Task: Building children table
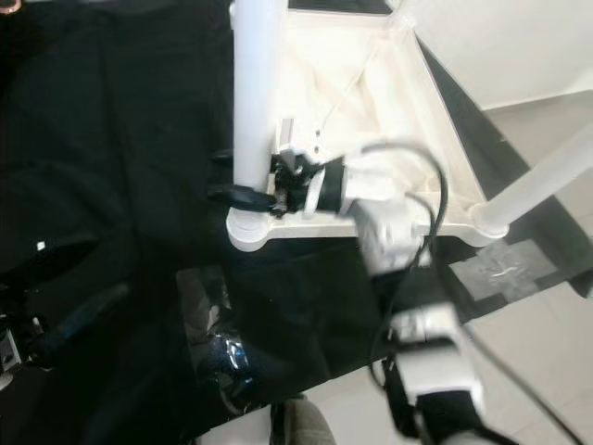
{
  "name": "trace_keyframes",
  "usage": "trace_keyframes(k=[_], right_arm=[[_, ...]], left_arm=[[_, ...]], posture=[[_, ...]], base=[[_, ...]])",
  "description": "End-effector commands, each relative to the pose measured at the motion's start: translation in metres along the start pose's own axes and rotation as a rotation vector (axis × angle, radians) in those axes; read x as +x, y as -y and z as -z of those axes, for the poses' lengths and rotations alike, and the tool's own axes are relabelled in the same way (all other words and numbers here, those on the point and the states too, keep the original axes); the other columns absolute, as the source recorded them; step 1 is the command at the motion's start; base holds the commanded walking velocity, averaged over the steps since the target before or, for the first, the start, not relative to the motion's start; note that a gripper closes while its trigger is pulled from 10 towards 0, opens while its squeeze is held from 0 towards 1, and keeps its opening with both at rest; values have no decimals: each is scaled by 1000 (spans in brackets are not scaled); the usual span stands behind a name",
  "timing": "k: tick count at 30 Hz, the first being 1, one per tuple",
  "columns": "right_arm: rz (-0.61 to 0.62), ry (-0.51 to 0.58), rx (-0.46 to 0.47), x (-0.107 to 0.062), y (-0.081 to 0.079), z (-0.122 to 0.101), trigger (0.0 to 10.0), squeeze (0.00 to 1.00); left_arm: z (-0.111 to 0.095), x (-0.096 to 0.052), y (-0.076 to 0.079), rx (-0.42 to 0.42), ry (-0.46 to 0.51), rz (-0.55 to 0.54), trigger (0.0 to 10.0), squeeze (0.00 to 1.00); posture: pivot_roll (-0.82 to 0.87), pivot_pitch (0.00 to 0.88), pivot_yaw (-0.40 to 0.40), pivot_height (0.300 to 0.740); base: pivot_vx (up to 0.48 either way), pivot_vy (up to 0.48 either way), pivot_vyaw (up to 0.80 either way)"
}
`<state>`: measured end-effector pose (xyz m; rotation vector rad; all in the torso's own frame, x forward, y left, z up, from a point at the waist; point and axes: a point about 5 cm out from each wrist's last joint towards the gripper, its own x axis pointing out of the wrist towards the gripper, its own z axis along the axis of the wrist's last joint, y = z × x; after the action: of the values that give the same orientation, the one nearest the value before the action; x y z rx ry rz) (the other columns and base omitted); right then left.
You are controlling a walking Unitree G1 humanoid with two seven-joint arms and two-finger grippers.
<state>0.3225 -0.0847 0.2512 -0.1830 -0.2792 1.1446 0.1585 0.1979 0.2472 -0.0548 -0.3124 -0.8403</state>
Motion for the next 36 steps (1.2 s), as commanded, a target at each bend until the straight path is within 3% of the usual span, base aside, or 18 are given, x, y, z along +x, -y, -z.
trace_keyframes(k=[1,3,5,6,8,16,17,18,19,21,24,26,27,28,30,33,34,36], right_arm=[[70,-244,85,-8,-12,46,0,0],[540,-386,110,-23,-31,72,0,0],[540,-386,110,-23,-31,72,0,0],[658,-408,128,-26,-35,75,0,0],[717,-411,145,-26,-36,76,0,0],[732,-379,177,-11,-35,65,0,0],[724,-357,176,-8,-38,58,10000,0],[724,-357,176,-8,-38,58,10000,0],[718,-339,174,-8,-37,54,10000,1000],[674,-256,177,-5,-30,39,10000,1000],[663,-224,171,-5,-26,33,10000,1000],[466,-108,122,-3,-17,13,10000,1000],[466,-108,122,-3,-17,13,10000,1000],[355,-76,96,-7,-8,7,10000,1000],[217,-82,10,-17,12,-3,10000,1000],[132,-92,-29,-21,22,-9,10000,969],[97,-96,-29,-22,29,-12,10000,0],[62,-103,-30,-22,41,-17,10000,0]], left_arm=[[3,-1,1,-11,-6,-4,10000,0],[3,2,-2,-8,2,4,10000,0],[3,2,-2,-8,2,4,10000,0],[3,4,-3,-10,10,12,10000,0],[3,6,-3,-10,15,16,10000,0],[7,12,-4,-11,26,41,10000,0],[8,13,-6,-8,26,39,10000,0],[8,13,-6,-8,26,39,10000,0],[8,13,-6,-7,26,38,10000,0],[8,13,-7,-7,27,38,10000,0],[8,14,-7,-8,28,38,10000,0],[8,15,-6,-14,30,38,10000,0],[8,15,-6,-14,30,38,10000,0],[9,15,-6,-17,31,39,10000,0],[9,16,-4,-24,34,42,10000,0],[9,16,-2,-25,35,43,10000,0],[8,16,-1,-23,33,43,10000,0],[8,15,0,-22,30,42,10000,0]], posture=[[89,304,-130,740],[97,288,-113,740],[97,288,-113,740],[89,273,-101,740],[88,270,-100,740],[91,246,-98,740],[90,246,-95,740],[90,246,-95,740],[90,246,-95,740],[85,252,-89,740],[85,252,-89,740],[78,263,-89,740],[78,263,-89,740],[79,269,-92,740],[84,276,-96,740],[84,281,-99,740],[89,290,-101,740],[97,295,-103,740]], base=[[0,0,0],[0,0,0],[0,0,0],[0,0,0],[0,0,0],[0,0,0],[0,0,0],[0,0,0],[0,0,0],[0,0,0],[0,0,0],[0,0,0],[0,0,0],[0,0,0],[0,0,0],[0,0,0],[0,0,0],[0,0,0]])
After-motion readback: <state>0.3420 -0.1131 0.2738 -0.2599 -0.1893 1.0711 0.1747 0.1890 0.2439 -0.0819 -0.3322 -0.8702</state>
